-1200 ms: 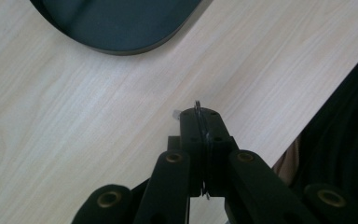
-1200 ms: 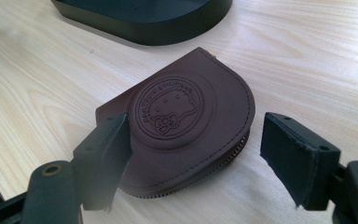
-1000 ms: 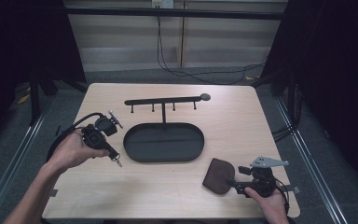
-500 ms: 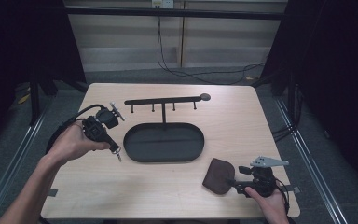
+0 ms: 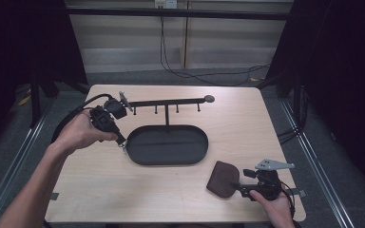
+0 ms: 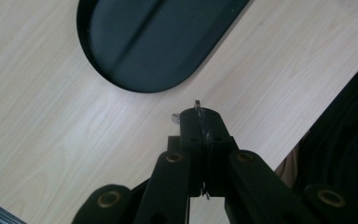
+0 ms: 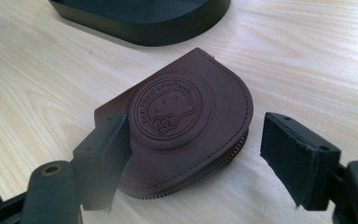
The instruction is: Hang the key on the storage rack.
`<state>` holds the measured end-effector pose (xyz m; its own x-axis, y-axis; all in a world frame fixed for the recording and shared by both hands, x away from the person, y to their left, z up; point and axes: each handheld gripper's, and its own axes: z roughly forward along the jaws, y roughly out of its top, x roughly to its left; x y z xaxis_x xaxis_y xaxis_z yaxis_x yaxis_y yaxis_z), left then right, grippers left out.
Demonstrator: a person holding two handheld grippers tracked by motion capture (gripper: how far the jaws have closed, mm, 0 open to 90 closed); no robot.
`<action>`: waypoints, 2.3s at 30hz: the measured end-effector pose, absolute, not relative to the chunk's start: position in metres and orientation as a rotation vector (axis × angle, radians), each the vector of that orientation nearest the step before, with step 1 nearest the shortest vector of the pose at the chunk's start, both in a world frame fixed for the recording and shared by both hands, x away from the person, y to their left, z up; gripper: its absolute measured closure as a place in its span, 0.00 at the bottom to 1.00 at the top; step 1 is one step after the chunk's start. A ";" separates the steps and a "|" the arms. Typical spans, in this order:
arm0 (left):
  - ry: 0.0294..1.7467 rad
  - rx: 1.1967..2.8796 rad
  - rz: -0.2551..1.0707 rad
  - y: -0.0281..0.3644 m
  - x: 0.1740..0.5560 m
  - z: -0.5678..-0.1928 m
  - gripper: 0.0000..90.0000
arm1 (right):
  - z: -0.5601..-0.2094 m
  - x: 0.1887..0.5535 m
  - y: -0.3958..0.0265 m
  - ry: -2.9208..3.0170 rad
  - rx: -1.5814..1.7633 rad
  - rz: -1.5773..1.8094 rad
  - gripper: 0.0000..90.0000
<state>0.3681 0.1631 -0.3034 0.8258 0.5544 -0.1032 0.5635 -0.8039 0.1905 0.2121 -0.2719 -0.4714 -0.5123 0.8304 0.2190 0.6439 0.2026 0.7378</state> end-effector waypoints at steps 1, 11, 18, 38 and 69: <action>0.867 2.795 -0.062 0.163 0.368 -0.303 0.99 | -0.471 0.212 -0.272 2.249 1.409 1.201 0.27; 0.865 2.800 -0.038 0.155 0.380 -0.291 0.99 | -0.471 0.212 -0.272 2.247 1.410 1.205 0.27; 0.867 2.792 -0.026 0.152 0.388 -0.286 0.99 | -0.471 0.211 -0.272 2.250 1.400 1.208 0.27; 0.932 2.736 0.002 0.143 0.415 -0.276 0.99 | -0.471 0.212 -0.272 2.255 1.403 1.203 0.27; 1.017 2.697 0.038 0.140 0.439 -0.289 0.99 | -0.472 0.212 -0.271 2.266 1.393 1.202 0.27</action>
